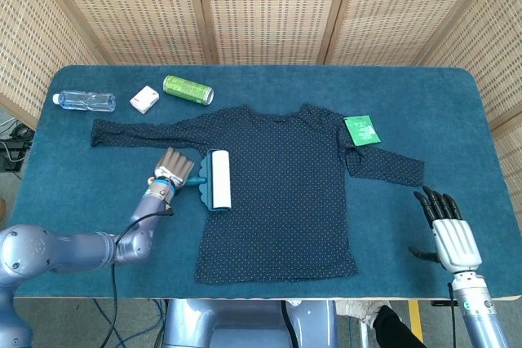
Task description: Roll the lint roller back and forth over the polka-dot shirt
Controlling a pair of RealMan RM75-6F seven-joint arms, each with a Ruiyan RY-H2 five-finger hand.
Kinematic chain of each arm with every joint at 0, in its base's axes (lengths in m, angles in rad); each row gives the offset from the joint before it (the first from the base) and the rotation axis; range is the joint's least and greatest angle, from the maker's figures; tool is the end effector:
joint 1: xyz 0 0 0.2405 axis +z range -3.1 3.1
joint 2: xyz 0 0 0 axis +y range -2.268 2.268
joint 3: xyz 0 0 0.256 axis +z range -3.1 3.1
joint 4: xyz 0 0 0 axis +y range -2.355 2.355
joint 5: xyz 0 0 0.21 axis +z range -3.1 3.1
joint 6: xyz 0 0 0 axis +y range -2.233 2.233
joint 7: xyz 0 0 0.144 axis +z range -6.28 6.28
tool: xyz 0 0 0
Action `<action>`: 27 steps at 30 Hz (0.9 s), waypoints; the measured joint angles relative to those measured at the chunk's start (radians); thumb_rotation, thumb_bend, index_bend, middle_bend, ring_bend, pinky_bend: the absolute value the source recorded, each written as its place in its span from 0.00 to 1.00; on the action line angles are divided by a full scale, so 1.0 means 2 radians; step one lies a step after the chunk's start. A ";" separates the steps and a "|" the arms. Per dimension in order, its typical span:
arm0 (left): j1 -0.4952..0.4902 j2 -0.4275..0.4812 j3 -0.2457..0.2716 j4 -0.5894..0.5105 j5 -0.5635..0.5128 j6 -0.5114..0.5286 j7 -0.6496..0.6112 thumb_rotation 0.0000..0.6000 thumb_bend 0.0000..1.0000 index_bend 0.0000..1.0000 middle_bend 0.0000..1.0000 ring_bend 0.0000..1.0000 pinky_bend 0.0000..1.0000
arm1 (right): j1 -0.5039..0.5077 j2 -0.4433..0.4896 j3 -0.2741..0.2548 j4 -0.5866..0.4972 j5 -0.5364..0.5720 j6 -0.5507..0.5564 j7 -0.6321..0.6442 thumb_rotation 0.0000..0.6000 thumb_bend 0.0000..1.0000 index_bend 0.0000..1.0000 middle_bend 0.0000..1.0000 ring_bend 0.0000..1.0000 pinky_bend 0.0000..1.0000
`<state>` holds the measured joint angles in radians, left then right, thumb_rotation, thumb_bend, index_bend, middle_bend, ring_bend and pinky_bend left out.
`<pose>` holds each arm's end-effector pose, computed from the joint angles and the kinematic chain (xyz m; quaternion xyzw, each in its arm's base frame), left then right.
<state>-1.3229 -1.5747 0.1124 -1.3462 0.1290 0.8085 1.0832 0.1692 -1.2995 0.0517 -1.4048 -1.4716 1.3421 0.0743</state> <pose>-0.1216 0.4071 -0.0396 -0.8424 -0.2288 -0.0284 0.4870 -0.3293 -0.2101 0.1024 0.6133 -0.4265 0.3781 0.5468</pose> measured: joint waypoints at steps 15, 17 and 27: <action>-0.084 -0.084 -0.071 0.050 -0.103 0.027 0.085 1.00 0.66 0.89 0.82 0.71 0.70 | 0.002 0.001 0.004 0.010 0.012 -0.010 0.014 1.00 0.03 0.00 0.00 0.00 0.00; -0.090 -0.093 -0.080 0.055 -0.110 0.032 0.090 1.00 0.66 0.89 0.82 0.71 0.70 | 0.002 0.001 0.004 0.011 0.012 -0.009 0.014 1.00 0.03 0.00 0.00 0.00 0.00; -0.090 -0.101 -0.104 0.050 -0.136 0.056 0.122 1.00 0.66 0.89 0.82 0.71 0.70 | 0.000 0.002 0.003 0.007 0.007 -0.004 0.012 1.00 0.03 0.00 0.00 0.00 0.00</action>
<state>-1.5021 -1.7761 -0.0963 -1.2453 -0.1430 0.9207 1.3276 0.1690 -1.2964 0.0570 -1.3900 -1.4569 1.3347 0.0988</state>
